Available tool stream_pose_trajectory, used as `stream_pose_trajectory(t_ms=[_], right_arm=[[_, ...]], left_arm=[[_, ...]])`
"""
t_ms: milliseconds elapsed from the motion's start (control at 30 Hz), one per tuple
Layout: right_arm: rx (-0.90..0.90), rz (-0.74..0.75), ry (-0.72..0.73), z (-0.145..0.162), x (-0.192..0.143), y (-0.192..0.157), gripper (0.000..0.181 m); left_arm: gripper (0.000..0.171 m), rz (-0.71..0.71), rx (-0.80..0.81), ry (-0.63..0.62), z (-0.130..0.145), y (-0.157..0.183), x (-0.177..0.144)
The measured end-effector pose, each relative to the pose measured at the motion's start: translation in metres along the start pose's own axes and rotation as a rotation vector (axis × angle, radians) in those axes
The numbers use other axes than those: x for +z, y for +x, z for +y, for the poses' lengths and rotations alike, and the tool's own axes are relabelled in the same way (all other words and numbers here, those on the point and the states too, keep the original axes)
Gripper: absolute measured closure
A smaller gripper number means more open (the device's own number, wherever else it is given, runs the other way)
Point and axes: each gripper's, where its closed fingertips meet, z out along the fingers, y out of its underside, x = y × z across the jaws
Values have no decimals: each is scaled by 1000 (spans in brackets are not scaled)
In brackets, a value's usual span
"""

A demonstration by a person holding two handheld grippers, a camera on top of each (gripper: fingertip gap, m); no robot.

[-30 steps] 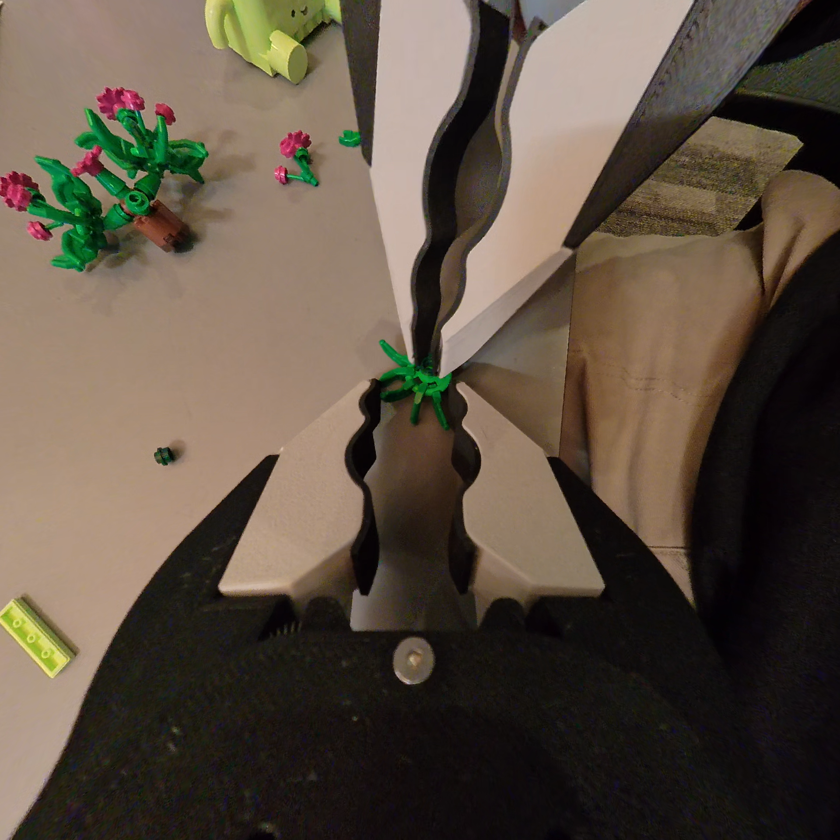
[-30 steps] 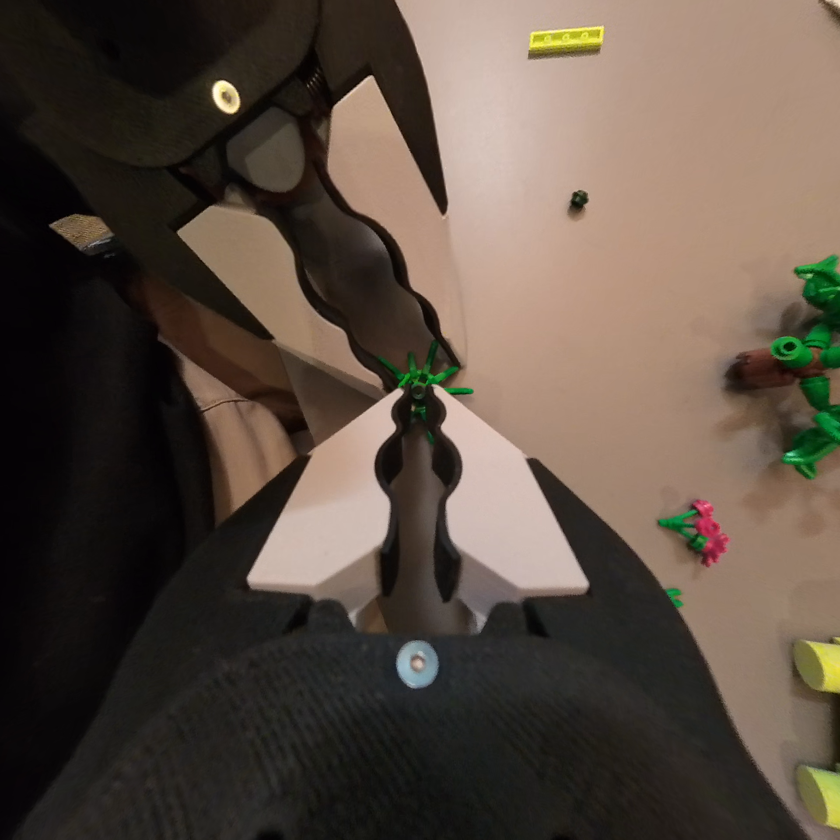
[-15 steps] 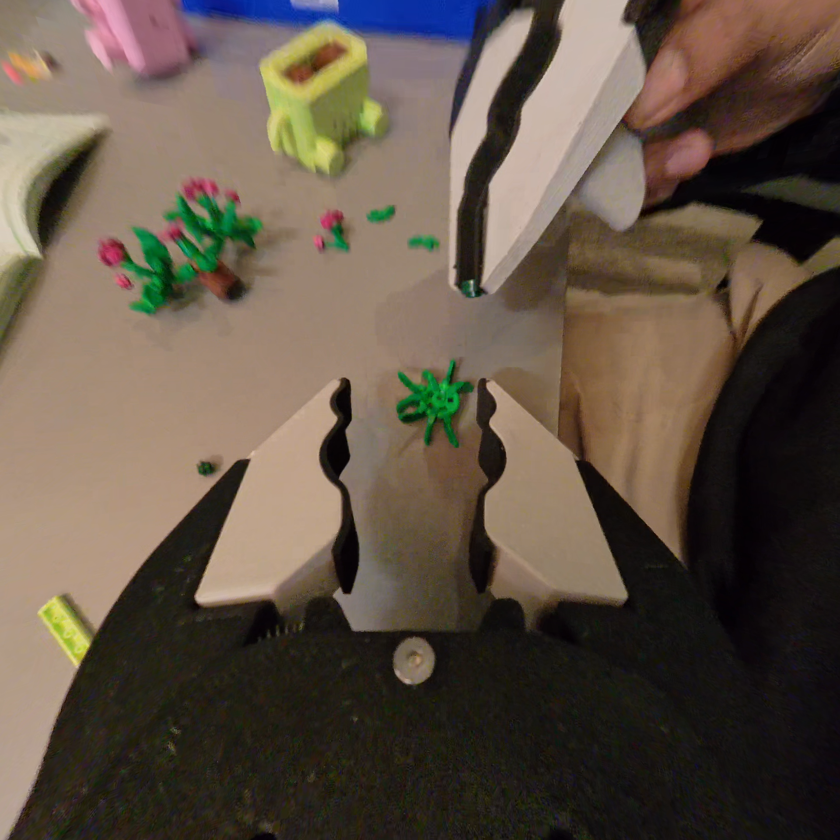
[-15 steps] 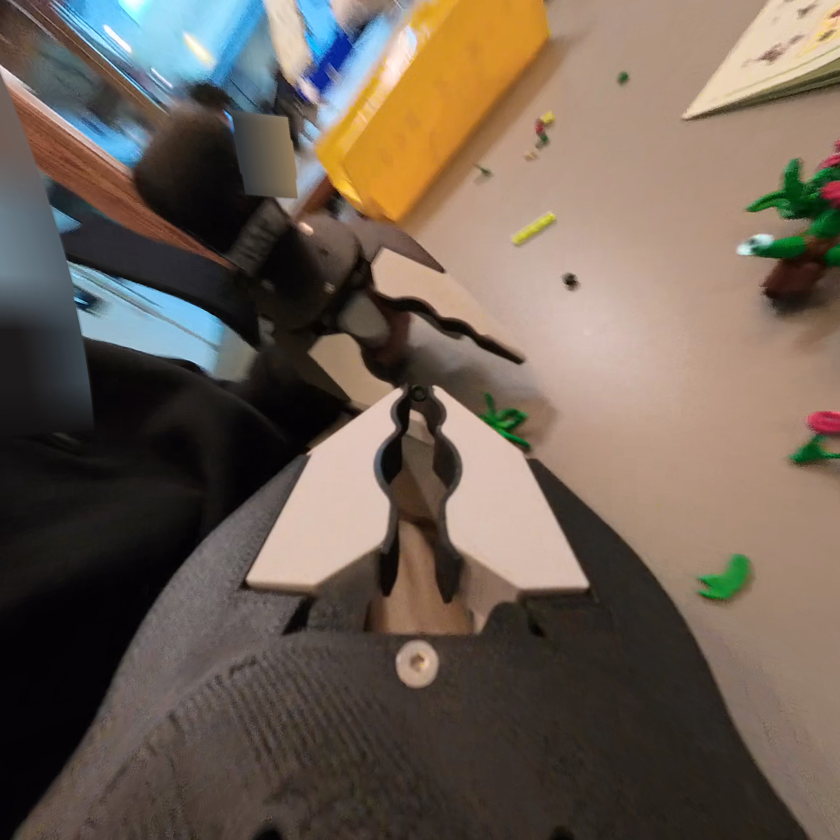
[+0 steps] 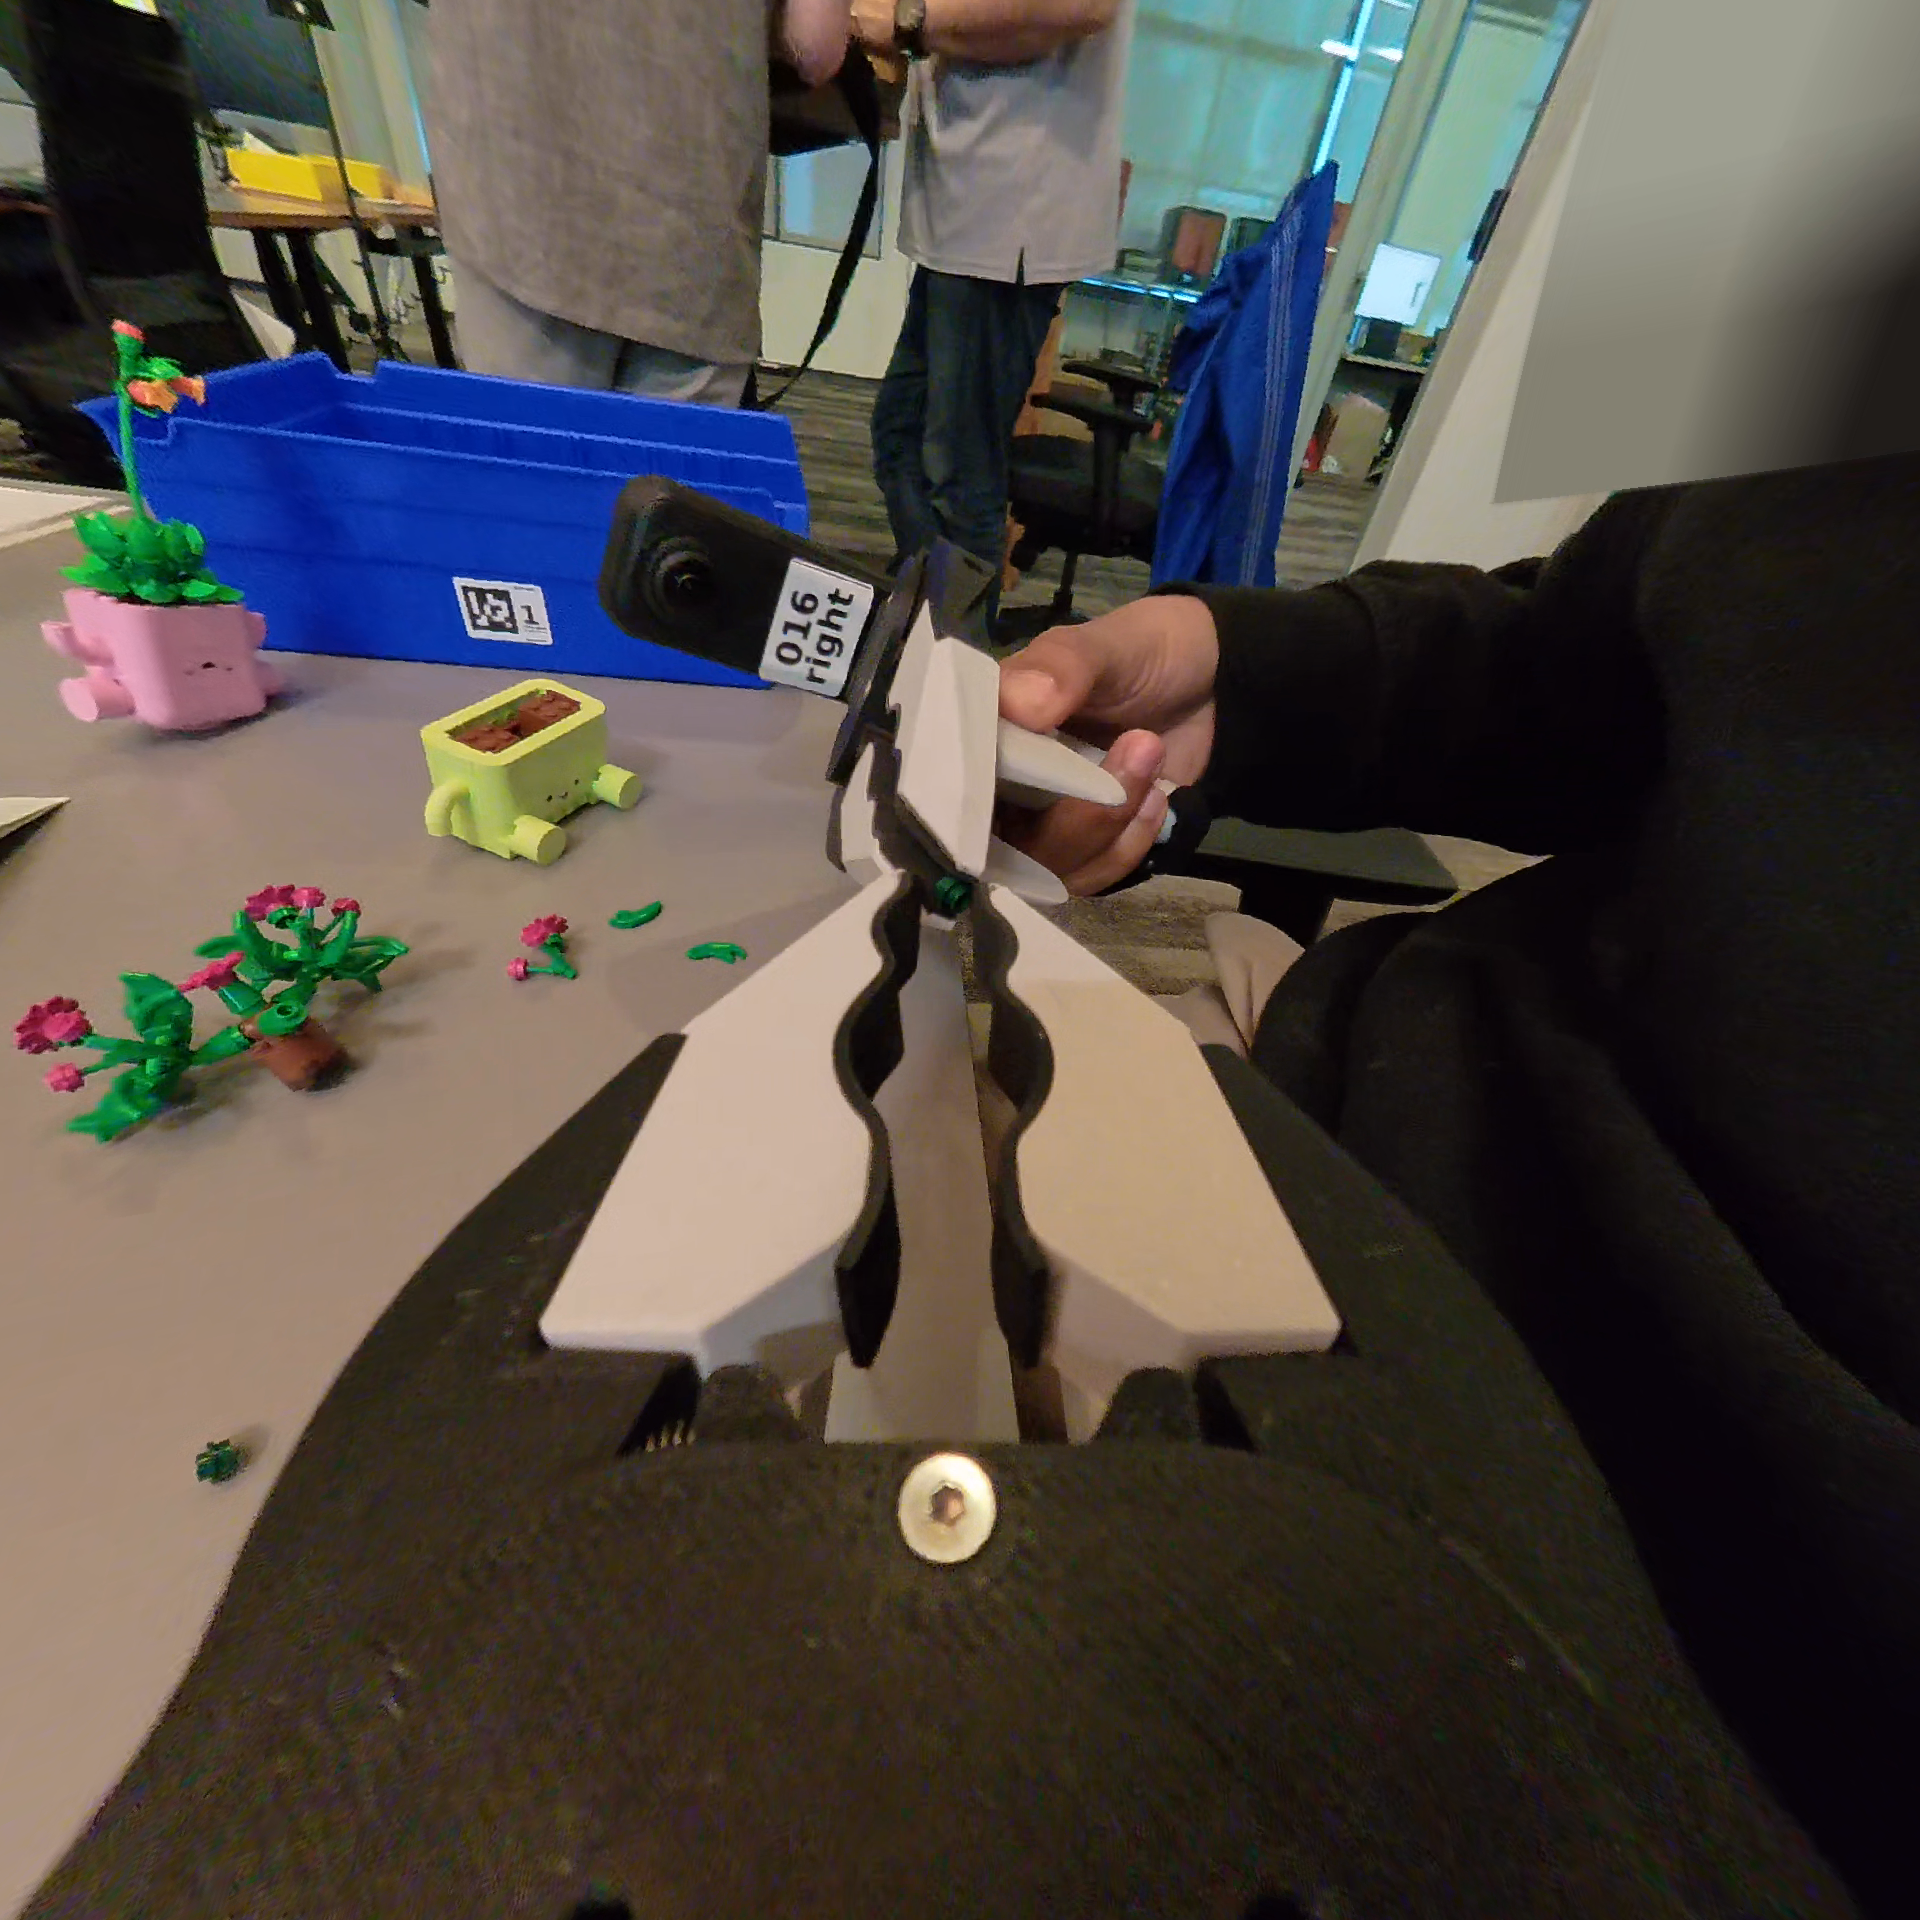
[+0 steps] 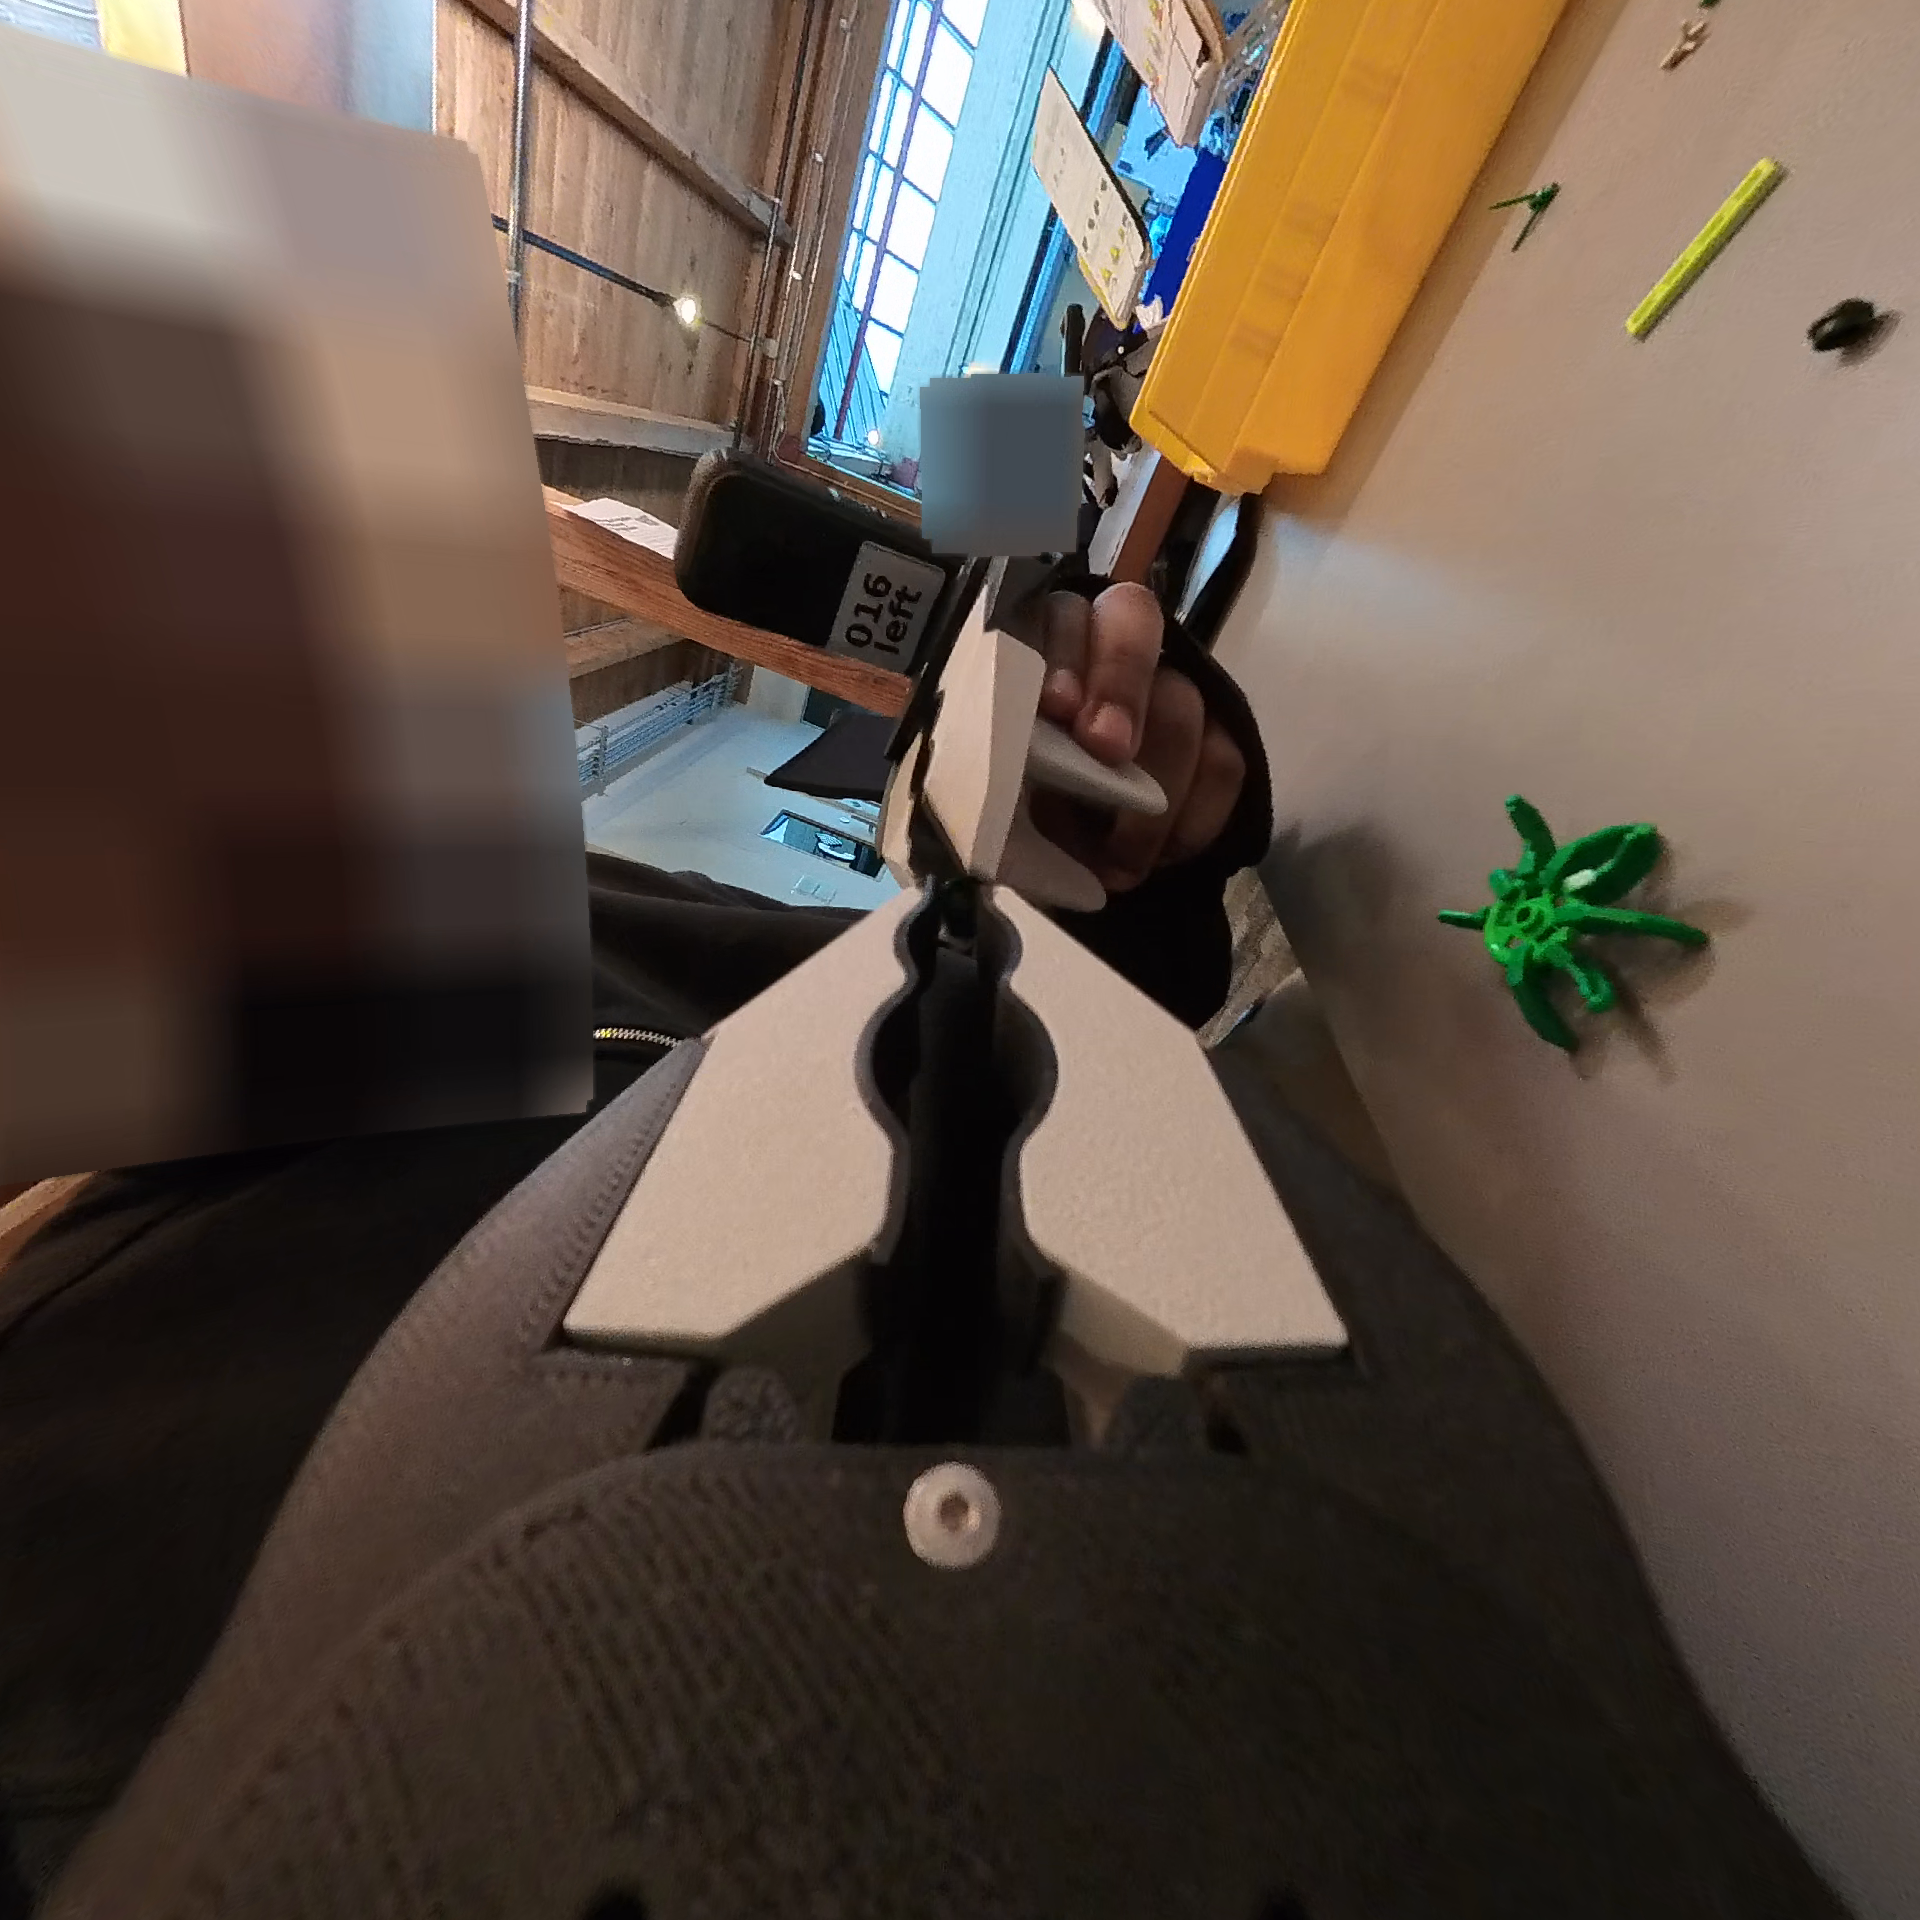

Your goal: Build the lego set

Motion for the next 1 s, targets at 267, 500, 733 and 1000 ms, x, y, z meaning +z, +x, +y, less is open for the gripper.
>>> stream_pose_trajectory(t_ms=[267,500,733,1000], right_arm=[[-212,174,105,-19,-7,14,181],[-608,567,14,-24,-11,30,163],[-515,450,12,-13,-4,29,165],[-471,438,16,-11,-9,33,174]], left_arm=[[168,-123,-8,-2,4,-23,-6],[168,-280,173,-107,15,-34,-7],[169,-257,219,-130,18,-27,-3],[169,-241,244,-181,27,-23,5]])
